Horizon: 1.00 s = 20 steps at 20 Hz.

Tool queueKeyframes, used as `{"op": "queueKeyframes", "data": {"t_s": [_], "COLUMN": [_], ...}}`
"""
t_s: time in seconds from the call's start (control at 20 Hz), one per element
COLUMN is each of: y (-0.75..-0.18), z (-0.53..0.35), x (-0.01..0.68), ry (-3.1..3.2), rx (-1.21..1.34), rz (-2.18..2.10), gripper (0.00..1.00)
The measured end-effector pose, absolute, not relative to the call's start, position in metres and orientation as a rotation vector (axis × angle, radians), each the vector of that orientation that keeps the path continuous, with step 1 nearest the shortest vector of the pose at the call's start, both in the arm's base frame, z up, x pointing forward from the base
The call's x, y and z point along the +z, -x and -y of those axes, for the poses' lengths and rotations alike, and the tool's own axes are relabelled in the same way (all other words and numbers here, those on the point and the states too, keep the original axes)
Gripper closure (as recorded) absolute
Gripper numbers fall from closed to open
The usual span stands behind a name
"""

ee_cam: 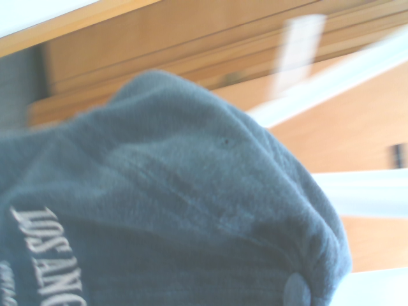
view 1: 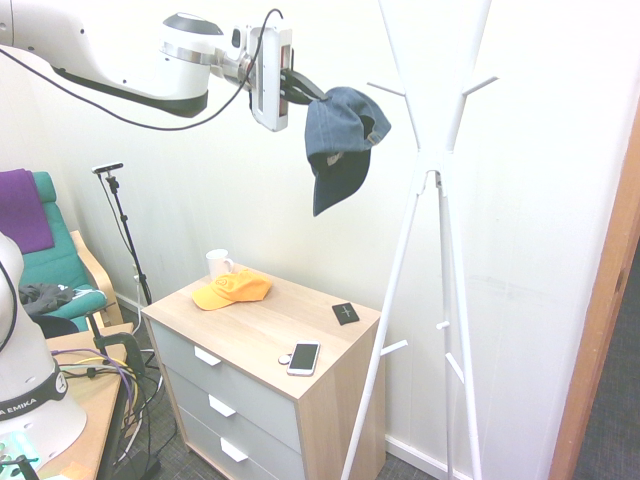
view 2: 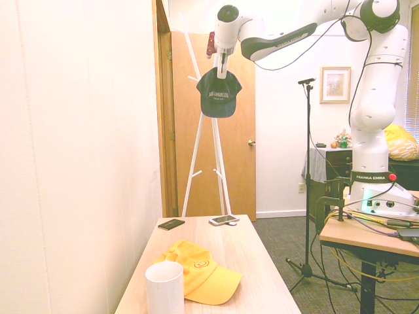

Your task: Hang the cap

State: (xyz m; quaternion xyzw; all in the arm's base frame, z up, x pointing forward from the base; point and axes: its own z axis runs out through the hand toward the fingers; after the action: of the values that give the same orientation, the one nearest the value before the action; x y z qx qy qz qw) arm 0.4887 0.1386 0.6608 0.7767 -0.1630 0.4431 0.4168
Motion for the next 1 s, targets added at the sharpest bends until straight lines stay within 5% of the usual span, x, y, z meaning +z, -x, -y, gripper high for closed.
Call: {"op": "queueKeyframes", "data": {"t_s": [0.4,0.8,0.85,1.0], "y": [-0.480,-0.540,-0.547,-0.555], "z": [-0.141,-0.107,-0.104,-0.098], "x": [0.748,0.693,0.683,0.660], "ry": [-1.901,-1.915,-1.922,-1.930], "rx": [1.225,1.154,1.151,1.150], "rz": [0.434,0.401,0.401,0.401], "gripper": [1.00,1.00,0.00,0.00]}}
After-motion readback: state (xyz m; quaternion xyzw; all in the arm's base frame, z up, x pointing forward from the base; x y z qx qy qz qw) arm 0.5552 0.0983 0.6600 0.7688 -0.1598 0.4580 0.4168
